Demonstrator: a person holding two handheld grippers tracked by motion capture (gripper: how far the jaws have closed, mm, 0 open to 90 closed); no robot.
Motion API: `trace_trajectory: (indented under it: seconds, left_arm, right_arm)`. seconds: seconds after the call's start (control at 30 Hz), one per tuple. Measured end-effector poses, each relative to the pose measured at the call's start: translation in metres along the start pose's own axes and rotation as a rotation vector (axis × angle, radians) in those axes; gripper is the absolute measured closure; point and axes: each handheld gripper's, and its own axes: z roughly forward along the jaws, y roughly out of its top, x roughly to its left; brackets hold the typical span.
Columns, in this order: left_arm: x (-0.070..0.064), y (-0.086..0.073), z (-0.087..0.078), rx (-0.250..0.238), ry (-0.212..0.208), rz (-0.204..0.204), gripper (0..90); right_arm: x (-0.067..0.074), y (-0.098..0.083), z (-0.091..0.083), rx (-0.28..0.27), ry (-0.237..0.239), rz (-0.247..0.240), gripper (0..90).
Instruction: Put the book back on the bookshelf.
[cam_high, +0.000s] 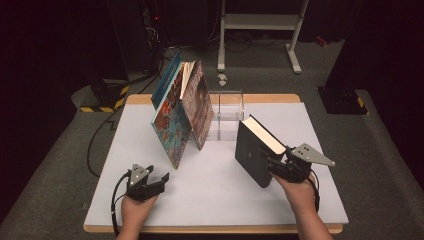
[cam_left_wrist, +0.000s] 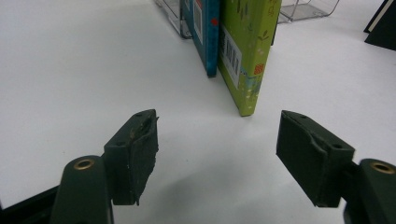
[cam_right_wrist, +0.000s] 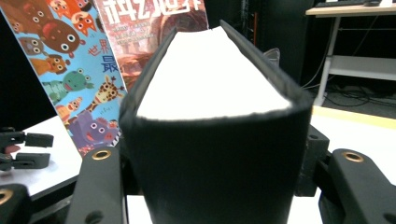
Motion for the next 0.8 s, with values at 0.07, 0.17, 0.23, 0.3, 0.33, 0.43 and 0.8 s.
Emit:
trace_trajectory:
  seconds: [0.07, 0.17, 0.23, 0.3, 0.33, 0.43, 0.8]
  left_arm:
    - [0.0, 0.0, 0.0, 0.0, 0.0, 0.0, 29.5]
    - [0.0, 0.0, 0.0, -0.003, 0.0, -0.001, 29.5]
    - [0.0, 0.0, 0.0, 0.0, -0.001, 0.001, 29.5]
    - [0.0, 0.0, 0.0, -0.002, -0.001, 0.001, 29.6]
    - [0.0, 0.0, 0.0, -0.001, -0.001, 0.003, 29.6]
    - [0.0, 0.0, 0.0, -0.003, -0.001, 0.0, 29.6]
    - [0.0, 0.0, -0.001, -0.001, -0.016, 0.002, 29.6]
  right_arm:
    - [0.001, 0.002, 0.001, -0.001, 0.003, -0.009, 41.1]
    - [0.006, 0.007, 0.002, 0.001, -0.014, -0.041, 47.9]
    - [0.006, 0.009, 0.003, 0.018, -0.017, -0.058, 50.6]
    - [0.007, 0.01, 0.002, 0.027, -0.028, -0.079, 52.2]
    - [0.007, 0.01, 0.002, 0.03, -0.029, -0.078, 52.6]
    - [0.008, 0.012, 0.004, 0.04, -0.04, -0.075, 53.2]
    - [0.027, 0.039, 0.027, 0.005, -0.111, -0.048, 53.5]
